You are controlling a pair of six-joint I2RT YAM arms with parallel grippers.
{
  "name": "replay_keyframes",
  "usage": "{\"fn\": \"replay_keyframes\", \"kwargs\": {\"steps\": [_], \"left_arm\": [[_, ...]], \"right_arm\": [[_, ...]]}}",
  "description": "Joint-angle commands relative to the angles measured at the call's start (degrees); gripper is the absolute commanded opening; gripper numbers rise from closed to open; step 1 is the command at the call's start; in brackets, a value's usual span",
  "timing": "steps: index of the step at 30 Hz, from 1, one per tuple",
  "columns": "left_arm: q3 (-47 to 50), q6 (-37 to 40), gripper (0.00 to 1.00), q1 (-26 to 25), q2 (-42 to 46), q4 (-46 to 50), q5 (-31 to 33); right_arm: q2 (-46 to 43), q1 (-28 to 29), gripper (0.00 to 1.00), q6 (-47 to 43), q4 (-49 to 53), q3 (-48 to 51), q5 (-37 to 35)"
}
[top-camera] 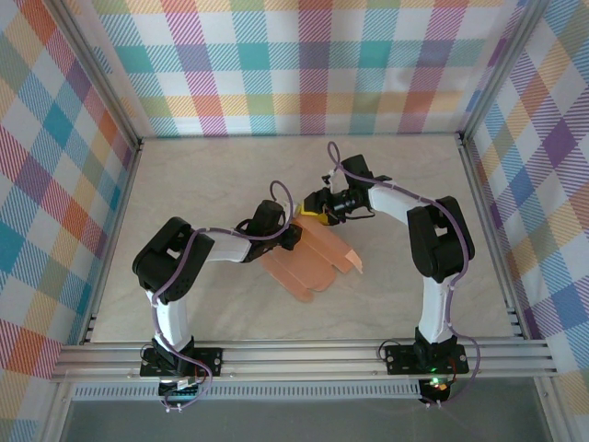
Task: Fold the paper box
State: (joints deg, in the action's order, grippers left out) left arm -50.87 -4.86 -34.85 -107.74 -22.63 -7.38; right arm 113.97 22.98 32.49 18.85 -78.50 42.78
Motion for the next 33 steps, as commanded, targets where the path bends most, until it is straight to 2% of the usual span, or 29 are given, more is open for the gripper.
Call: {"fn": "replay_keyframes", "kwargs": {"steps": [1, 4, 9, 16, 21, 29, 33], "left_arm": [[1.06, -0.46, 0.21, -0.63, 1.88, -1.72, 0.96], [2.18, 0.26, 0.29, -0.59, 2.61, -3.01, 1.06], [4.39, 1.08, 0.35, -0.31, 3.76, -5.02, 1.58], [7.40, 1.85, 0.36, 0.55, 5.80, -9.84, 0.33], [7.88, 3.00, 0.32, 1.10, 5.21, -13.46, -0.14], [5.91, 2.51, 0.24, 1.44, 2.14, -13.86, -0.70], [5.44, 2.16, 0.15, 1.45, 1.58, -13.86, -1.25]], "right_arm": [[1.25, 0.57, 0.53, -1.25, 3.15, -1.00, 0.48], [1.25, 0.39, 0.53, -1.64, 3.43, -1.13, 0.28], [1.36, -0.04, 0.53, -1.71, 3.56, -1.44, 0.54], [1.69, -0.13, 0.53, -1.74, 3.17, -1.75, 1.50], [1.69, -0.11, 0.52, -1.49, 3.01, -1.68, 2.10], [1.42, -0.13, 0.52, -1.04, 2.74, -1.41, 2.92], [1.25, -0.06, 0.52, -1.14, 3.07, -1.37, 2.83]]}}
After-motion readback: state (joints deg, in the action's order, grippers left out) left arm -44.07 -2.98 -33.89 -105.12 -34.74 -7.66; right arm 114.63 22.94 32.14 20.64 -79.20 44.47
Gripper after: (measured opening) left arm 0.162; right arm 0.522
